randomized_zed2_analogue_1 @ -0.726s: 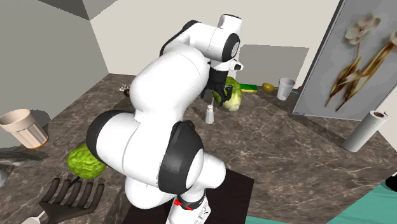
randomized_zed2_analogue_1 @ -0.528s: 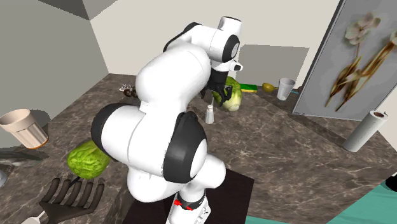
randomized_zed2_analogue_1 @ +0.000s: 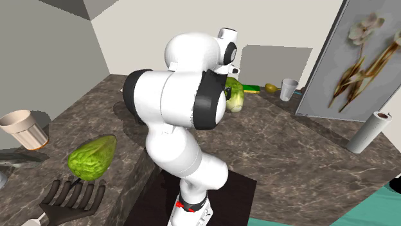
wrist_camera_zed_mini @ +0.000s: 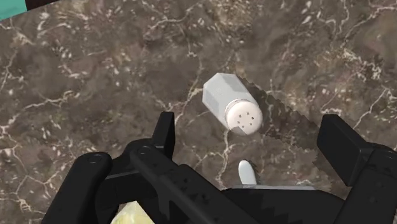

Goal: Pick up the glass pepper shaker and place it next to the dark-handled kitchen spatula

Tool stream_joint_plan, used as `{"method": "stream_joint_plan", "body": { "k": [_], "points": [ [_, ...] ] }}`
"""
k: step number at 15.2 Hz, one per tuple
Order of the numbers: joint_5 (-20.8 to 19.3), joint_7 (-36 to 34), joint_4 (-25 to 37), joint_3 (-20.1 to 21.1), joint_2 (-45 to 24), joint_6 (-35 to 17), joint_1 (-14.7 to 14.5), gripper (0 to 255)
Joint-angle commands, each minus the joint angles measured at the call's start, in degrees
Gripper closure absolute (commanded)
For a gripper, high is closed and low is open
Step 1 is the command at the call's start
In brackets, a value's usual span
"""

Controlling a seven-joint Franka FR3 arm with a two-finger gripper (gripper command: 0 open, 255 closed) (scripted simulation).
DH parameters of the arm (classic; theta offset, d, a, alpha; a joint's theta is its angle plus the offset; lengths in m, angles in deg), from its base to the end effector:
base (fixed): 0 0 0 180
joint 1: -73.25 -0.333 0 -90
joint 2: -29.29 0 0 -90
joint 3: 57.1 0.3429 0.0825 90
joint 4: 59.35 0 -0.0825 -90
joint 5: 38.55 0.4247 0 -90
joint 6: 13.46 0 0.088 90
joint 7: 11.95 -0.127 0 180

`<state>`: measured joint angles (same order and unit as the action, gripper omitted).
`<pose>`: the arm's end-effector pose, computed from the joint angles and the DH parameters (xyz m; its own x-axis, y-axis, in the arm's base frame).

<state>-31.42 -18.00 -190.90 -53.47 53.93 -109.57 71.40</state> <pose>0.4220 0.0569 0.4933 0.9797 -0.0352 -0.1972 -0.0503 -0.9961 -0.0721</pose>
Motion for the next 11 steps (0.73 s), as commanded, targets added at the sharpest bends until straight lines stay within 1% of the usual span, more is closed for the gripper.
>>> {"method": "stream_joint_plan", "body": {
  "k": [1, 7, 11],
  "points": [
    [-0.1, -0.3, 0.0, 0.4, -2.2, -1.7, -0.1, 0],
    [0.3, -0.1, -4.7, 0.8, -2.0, -6.3, -0.4, 0],
    [0.4, -0.1, -5.1, 0.9, -2.0, -6.7, -0.4, 0]
  ]
}}
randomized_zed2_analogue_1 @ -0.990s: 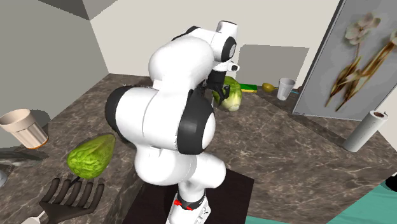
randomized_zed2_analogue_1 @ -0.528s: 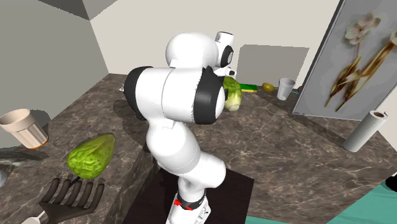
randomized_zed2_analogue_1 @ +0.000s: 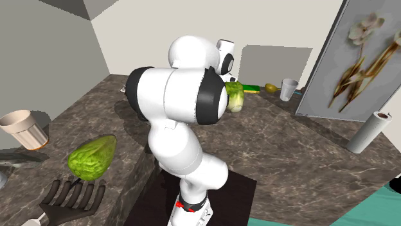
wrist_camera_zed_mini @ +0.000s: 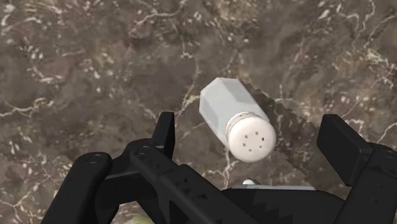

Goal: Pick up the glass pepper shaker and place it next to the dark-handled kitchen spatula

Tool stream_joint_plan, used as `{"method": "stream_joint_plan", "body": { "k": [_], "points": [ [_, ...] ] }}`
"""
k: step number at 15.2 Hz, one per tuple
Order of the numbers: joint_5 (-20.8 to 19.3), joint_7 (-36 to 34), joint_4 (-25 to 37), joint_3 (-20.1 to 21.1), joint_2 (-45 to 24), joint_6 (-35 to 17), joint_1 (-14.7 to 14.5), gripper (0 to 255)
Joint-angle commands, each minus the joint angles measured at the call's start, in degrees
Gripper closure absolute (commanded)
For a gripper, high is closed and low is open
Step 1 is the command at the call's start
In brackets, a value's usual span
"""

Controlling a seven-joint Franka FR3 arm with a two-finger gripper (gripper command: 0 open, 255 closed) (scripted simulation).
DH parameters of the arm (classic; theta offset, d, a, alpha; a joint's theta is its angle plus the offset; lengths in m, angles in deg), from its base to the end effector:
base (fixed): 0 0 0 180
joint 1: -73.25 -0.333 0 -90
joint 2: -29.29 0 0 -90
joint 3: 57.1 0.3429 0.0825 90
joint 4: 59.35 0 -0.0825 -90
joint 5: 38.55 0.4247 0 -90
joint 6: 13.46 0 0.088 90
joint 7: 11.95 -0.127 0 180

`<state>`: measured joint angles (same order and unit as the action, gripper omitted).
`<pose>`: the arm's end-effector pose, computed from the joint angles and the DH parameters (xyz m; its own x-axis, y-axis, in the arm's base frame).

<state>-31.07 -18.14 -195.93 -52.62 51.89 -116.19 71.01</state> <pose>0.4235 0.0643 0.4422 0.9781 -0.0332 -0.2054 -0.0480 -0.9966 -0.0673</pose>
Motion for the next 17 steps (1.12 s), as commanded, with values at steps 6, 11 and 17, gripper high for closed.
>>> {"method": "stream_joint_plan", "body": {
  "k": [6, 11, 17],
  "points": [
    [0.0, 0.0, -0.1, 0.0, 0.0, -0.1, 0.0, 255],
    [0.0, 0.0, -0.1, 0.0, 0.0, -0.1, 0.0, 255],
    [-0.1, -0.1, 1.1, -0.1, 0.4, 1.5, 0.0, 255]
  ]
}}
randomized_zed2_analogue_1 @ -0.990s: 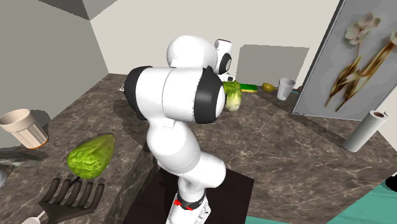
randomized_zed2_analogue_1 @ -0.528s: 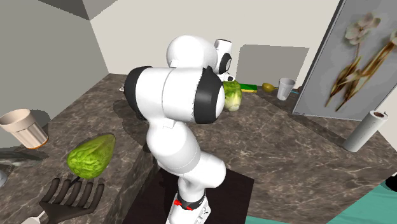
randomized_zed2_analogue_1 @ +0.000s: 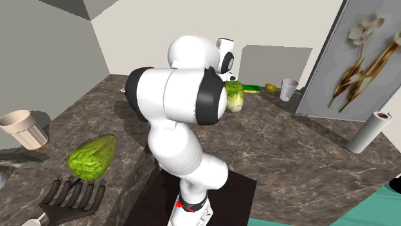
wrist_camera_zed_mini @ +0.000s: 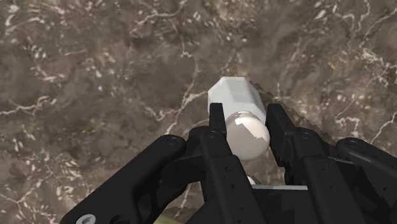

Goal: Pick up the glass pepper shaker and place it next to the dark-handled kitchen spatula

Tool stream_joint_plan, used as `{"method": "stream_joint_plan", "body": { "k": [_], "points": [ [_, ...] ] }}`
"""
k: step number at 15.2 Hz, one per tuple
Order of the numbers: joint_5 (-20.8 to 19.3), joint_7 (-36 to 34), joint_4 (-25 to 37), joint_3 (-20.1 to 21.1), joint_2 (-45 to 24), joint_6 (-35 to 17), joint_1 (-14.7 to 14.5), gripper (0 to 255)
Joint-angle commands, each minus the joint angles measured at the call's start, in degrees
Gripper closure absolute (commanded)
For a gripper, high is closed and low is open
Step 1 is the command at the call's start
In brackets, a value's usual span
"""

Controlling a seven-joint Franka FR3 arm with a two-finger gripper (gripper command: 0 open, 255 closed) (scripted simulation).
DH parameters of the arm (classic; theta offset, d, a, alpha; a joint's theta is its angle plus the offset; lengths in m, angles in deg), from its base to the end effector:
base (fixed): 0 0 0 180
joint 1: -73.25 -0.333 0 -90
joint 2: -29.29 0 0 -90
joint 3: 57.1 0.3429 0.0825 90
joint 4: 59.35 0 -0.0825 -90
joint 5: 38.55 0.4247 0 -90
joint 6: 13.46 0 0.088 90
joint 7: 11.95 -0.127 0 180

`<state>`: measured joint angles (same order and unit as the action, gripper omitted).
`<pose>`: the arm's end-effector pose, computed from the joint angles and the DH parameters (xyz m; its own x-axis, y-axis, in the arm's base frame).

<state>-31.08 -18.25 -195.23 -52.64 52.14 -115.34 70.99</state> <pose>0.4237 0.0647 0.4491 0.9784 -0.0333 -0.2038 -0.0480 -0.9966 -0.0676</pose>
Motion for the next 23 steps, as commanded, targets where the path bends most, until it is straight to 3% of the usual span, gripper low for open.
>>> {"method": "stream_joint_plan", "body": {
  "k": [1, 23],
  "points": [
    [-0.1, -0.1, 1.1, -0.1, 0.3, 1.5, 0.0, 255],
    [-0.5, -1.6, 17.7, -0.7, 0.7, 18.4, 0.2, 255]
  ]
}}
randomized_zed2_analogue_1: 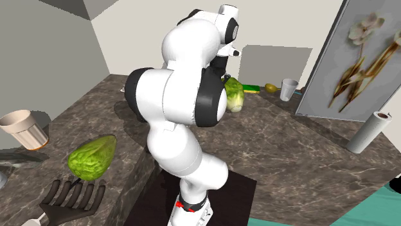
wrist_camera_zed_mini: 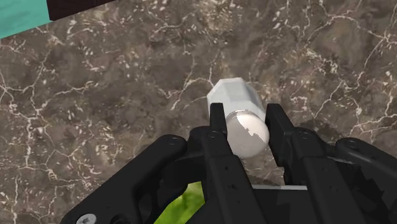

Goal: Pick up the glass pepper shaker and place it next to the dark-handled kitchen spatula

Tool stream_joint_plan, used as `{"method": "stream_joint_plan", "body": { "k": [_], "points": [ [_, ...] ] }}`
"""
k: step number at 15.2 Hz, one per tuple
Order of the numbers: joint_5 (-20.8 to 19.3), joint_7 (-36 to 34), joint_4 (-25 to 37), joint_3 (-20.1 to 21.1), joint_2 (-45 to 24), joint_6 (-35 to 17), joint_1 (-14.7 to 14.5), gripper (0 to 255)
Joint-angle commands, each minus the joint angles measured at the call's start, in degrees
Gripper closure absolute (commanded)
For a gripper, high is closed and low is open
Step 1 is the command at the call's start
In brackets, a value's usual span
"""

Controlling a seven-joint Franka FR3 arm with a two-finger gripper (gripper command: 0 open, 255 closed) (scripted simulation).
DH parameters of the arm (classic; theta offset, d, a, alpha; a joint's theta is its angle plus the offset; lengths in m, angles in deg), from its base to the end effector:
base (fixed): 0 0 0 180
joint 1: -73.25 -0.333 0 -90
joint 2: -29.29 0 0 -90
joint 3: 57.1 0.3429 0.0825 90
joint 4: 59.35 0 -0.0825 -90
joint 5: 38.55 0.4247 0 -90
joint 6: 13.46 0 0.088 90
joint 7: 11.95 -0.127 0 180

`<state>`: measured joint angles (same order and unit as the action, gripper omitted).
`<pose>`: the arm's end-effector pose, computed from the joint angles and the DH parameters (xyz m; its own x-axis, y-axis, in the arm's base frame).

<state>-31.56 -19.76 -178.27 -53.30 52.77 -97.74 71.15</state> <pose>0.4274 0.0649 0.5807 0.9782 -0.0333 -0.2049 -0.0481 -0.9966 -0.0677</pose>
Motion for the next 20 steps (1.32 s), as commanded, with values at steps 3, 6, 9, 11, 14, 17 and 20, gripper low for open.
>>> {"method": "stream_joint_plan", "body": {
  "k": [3, 6, 9, 11, 14, 17, 20],
  "points": [
    [-0.1, -0.3, 3.4, -0.1, -0.3, 3.1, 0.0, 255],
    [-0.1, -0.5, 6.2, -0.2, -0.9, 5.4, 0.0, 255],
    [-0.1, -0.7, 9.2, -0.2, -1.5, 7.7, 0.0, 255],
    [0.6, -2.1, 9.1, 0.7, -1.2, 7.7, -0.5, 255],
    [2.6, -6.4, 8.6, 3.6, -0.6, 7.2, -1.9, 255],
    [4.5, -10.7, 8.7, 6.6, -0.6, 6.7, -3.3, 255],
    [6.3, -15.1, 9.3, 9.7, -1.1, 6.0, -4.7, 255]
  ]
}}
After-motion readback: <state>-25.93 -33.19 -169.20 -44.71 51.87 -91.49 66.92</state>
